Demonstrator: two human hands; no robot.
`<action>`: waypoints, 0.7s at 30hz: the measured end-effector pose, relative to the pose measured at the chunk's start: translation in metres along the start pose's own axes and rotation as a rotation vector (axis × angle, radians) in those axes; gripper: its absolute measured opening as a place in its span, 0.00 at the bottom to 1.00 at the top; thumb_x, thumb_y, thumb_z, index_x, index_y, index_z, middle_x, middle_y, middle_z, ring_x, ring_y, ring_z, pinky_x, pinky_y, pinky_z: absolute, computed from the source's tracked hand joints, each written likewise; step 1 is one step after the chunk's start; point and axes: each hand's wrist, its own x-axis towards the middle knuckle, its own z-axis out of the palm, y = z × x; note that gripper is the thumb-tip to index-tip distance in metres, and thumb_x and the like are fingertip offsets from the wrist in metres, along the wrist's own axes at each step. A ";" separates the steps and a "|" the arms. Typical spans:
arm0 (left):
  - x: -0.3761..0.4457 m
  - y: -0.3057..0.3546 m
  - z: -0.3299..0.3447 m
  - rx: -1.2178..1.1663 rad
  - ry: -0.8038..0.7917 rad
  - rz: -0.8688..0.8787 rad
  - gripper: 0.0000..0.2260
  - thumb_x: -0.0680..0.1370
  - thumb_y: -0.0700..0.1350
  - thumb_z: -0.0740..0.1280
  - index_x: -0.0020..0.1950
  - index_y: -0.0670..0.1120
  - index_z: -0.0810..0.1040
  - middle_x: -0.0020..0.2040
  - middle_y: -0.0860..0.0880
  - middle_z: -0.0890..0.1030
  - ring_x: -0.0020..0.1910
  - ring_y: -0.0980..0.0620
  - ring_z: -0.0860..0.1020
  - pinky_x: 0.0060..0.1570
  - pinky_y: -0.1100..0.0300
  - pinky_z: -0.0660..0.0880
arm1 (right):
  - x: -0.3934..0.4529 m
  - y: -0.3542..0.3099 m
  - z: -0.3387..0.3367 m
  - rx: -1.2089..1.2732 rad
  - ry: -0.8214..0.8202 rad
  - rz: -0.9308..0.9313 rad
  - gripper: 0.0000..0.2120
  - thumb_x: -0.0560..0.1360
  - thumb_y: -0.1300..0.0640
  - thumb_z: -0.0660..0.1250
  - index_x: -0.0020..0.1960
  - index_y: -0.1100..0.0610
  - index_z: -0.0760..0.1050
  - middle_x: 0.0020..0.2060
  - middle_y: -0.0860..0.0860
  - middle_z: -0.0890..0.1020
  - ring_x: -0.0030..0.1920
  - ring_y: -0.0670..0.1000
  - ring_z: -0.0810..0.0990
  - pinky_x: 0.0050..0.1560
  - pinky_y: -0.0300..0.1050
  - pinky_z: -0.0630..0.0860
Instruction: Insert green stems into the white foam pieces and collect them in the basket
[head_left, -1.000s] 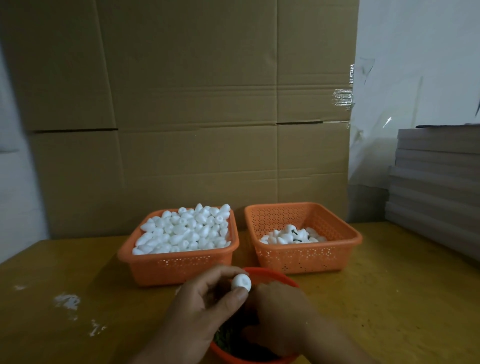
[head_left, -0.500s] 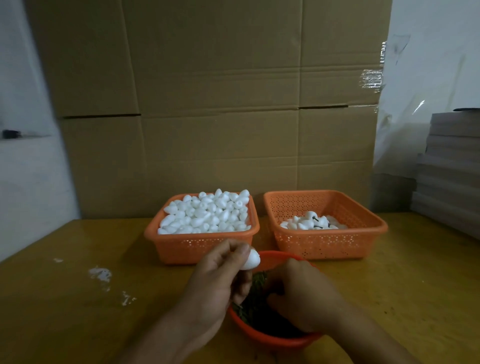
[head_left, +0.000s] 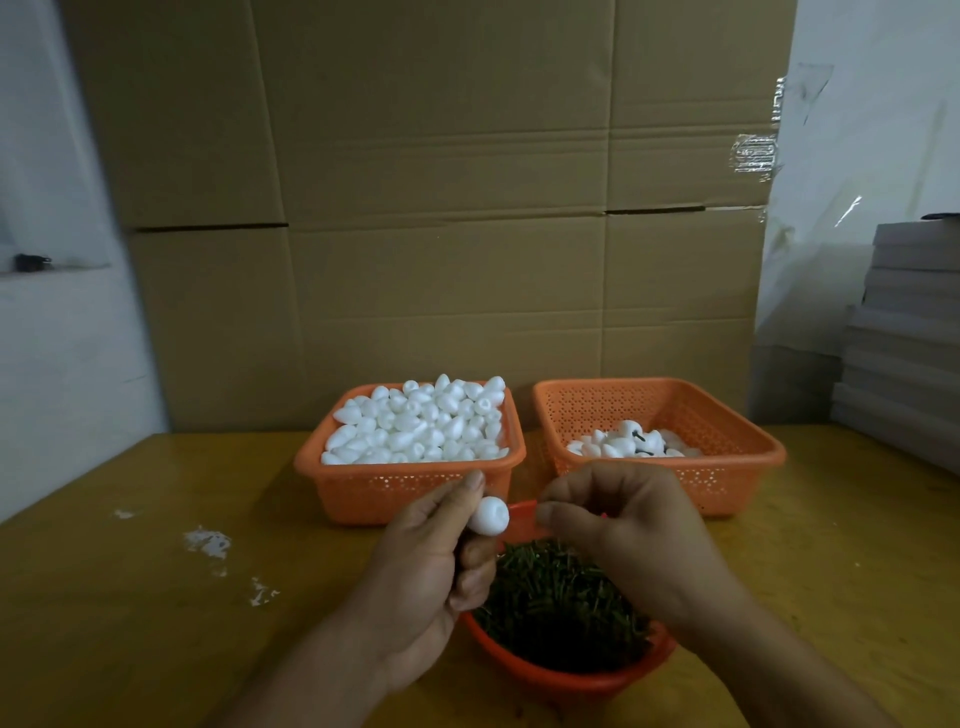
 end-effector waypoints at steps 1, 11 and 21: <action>0.000 0.000 0.000 -0.004 0.006 0.003 0.13 0.74 0.56 0.68 0.38 0.48 0.79 0.28 0.49 0.65 0.25 0.55 0.64 0.22 0.64 0.60 | -0.001 -0.002 0.000 0.082 -0.006 0.009 0.05 0.72 0.63 0.75 0.39 0.55 0.84 0.32 0.52 0.85 0.30 0.45 0.79 0.33 0.36 0.76; 0.000 0.001 0.001 -0.016 0.042 0.003 0.16 0.72 0.58 0.69 0.38 0.45 0.76 0.27 0.48 0.62 0.22 0.55 0.61 0.20 0.64 0.57 | -0.006 -0.011 0.009 0.334 -0.069 0.008 0.05 0.65 0.62 0.76 0.40 0.63 0.84 0.37 0.60 0.86 0.30 0.50 0.81 0.34 0.39 0.79; 0.000 -0.001 0.001 0.016 0.045 0.043 0.17 0.70 0.60 0.70 0.37 0.46 0.77 0.25 0.50 0.62 0.21 0.55 0.60 0.20 0.64 0.57 | -0.008 -0.007 0.016 0.160 -0.032 -0.080 0.02 0.69 0.61 0.77 0.41 0.57 0.86 0.37 0.55 0.87 0.32 0.51 0.82 0.37 0.42 0.80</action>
